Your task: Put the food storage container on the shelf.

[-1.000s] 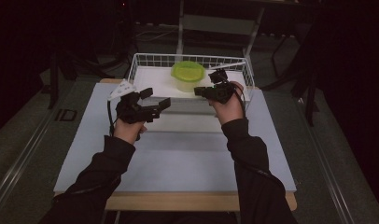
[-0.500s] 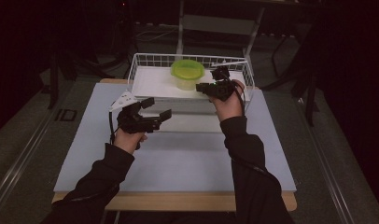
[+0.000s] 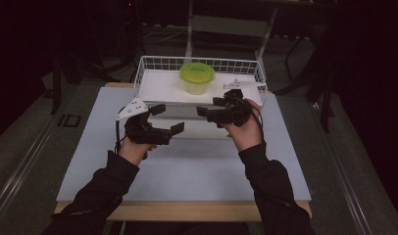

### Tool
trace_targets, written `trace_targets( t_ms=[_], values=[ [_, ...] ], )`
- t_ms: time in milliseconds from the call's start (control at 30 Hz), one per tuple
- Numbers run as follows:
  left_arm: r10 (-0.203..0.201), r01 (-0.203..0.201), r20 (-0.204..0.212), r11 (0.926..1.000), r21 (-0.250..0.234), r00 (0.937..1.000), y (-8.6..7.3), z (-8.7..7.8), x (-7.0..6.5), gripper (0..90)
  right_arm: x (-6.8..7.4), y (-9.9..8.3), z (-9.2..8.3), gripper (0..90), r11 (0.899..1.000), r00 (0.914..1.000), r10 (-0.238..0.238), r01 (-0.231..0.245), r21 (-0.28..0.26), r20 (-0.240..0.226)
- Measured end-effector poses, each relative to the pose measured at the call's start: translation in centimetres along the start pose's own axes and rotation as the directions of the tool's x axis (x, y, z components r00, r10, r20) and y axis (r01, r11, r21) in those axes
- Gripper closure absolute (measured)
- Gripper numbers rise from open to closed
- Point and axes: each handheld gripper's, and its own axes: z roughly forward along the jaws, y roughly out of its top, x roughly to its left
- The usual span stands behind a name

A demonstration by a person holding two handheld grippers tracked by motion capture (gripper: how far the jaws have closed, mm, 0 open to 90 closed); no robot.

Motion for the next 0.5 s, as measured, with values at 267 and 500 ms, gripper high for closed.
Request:
trace_targets(
  t_ms=[267, 500],
  values=[
    [0.051, -0.052, 0.012, 0.9979, 0.039, 0.9986, -0.9, -0.8, -1.5, 2.9, 0.3, -2.9, -0.4, 18.7, 1.0, 0.9993, -0.015, 0.014, -0.013, -0.034],
    [0.037, -0.04, 0.042, 0.9973, 0.061, 0.9984, -2.6, -1.3, -1.7, 2.9, 0.1, -5.4, -1.1, 18.7, 1.0, 0.9995, -0.012, 0.011, -0.021, -0.029]
  ],
)
